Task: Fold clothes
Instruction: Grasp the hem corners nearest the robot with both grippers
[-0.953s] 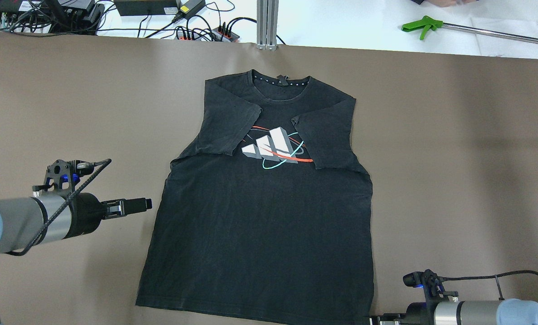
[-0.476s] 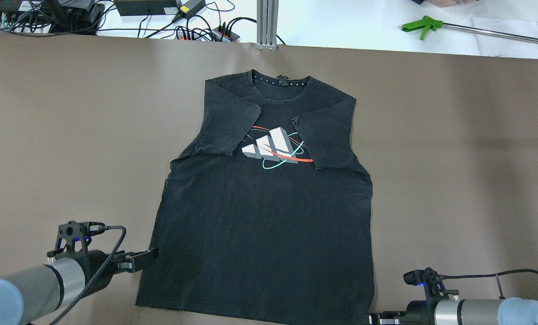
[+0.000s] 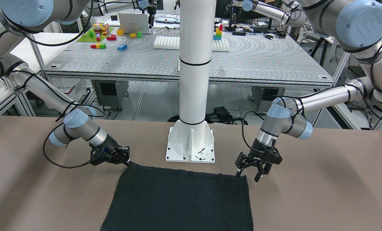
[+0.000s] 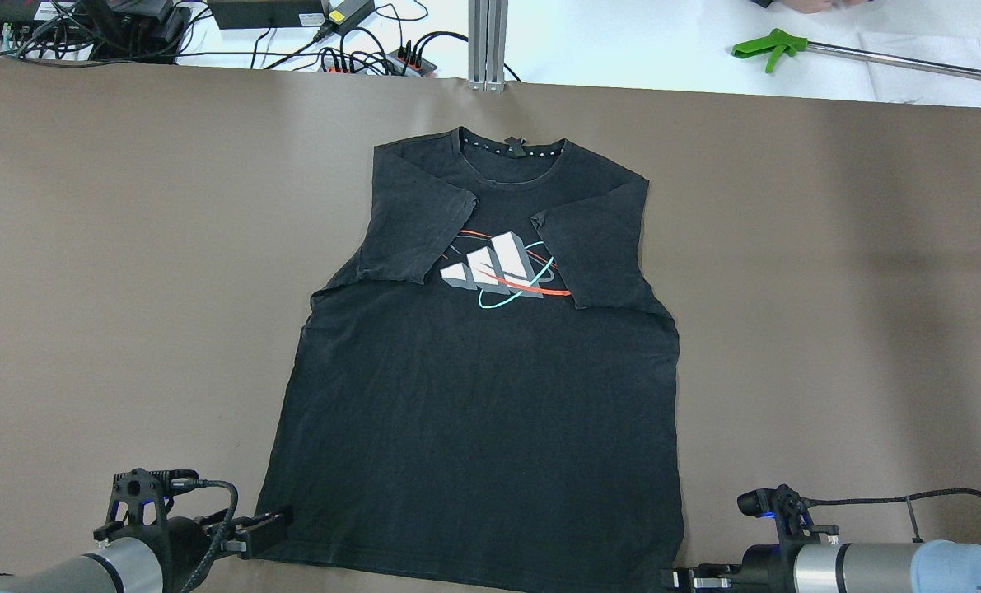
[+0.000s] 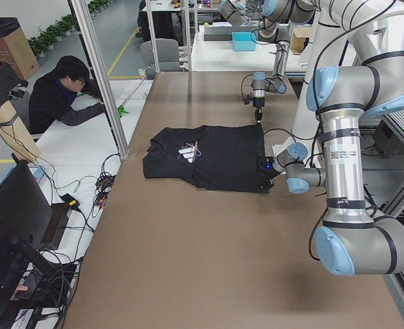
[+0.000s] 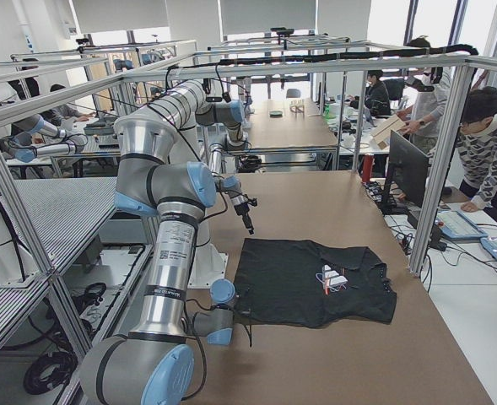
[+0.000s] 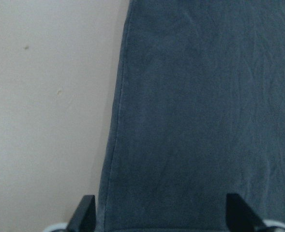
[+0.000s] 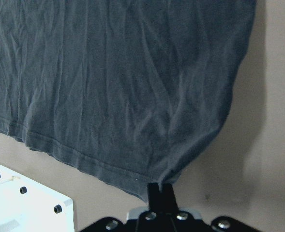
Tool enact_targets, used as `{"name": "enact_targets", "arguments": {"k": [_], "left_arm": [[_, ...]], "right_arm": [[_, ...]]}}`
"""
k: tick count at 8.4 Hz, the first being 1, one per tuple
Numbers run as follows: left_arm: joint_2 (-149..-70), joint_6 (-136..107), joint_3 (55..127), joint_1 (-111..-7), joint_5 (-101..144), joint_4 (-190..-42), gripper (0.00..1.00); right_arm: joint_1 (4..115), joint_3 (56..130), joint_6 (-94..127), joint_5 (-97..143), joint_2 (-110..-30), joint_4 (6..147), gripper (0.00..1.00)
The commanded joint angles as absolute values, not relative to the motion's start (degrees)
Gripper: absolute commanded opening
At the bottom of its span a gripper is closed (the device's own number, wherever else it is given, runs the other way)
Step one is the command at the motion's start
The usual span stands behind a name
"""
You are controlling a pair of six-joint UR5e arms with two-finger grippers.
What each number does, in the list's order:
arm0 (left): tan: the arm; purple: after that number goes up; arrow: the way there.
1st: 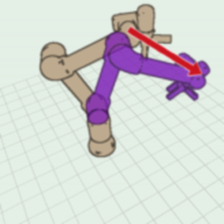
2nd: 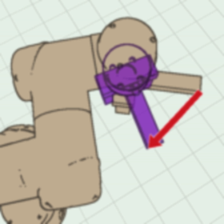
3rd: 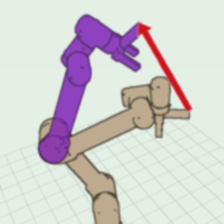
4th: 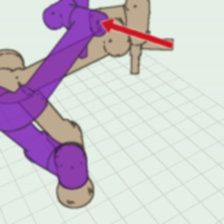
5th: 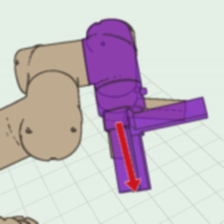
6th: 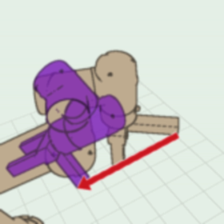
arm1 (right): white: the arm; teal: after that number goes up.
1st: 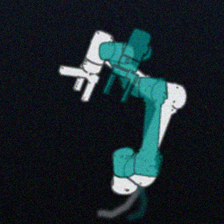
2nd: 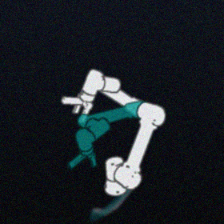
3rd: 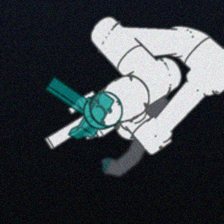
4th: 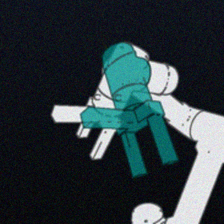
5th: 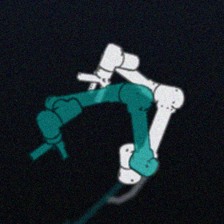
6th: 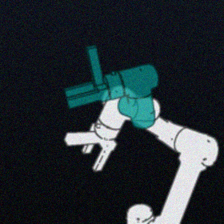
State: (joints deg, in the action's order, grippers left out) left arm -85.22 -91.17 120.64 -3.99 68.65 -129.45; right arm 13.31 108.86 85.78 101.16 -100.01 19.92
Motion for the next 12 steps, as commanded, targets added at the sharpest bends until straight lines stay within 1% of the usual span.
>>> {"name": "enact_targets", "arguments": {"k": [1,4,6,9,10,11,12], "left_arm": [[-85.08,-91.67,120.50,-2.81,67.68,-129.46,0.95],[-85.25,-92.90,118.93,0.52,64.79,-129.46,0.95],[-85.87,-92.81,117.52,0.61,64.95,-129.81,0.95],[-87.01,-92.20,111.90,0.79,64.95,-134.81,0.94],[-87.10,-92.11,111.88,0.79,64.95,-134.82,0.89],[-87.71,-92.20,111.88,0.79,64.78,-134.82,0.58],[-87.98,-92.11,112.06,0.79,64.78,-134.82,0.17]], "right_arm": [[13.36,108.81,85.78,101.34,-100.02,19.25,0.00],[13.62,108.81,85.78,101.51,-100.02,19.16,0.00],[13.62,108.81,85.78,101.51,-100.02,19.16,0.00],[13.71,108.81,85.78,101.51,-100.02,19.16,0.00],[13.62,108.81,85.78,101.51,-100.02,19.16,0.00],[13.62,108.81,85.78,101.43,-100.02,19.16,0.00],[13.62,108.81,85.78,101.51,-100.02,19.16,0.00]]}}
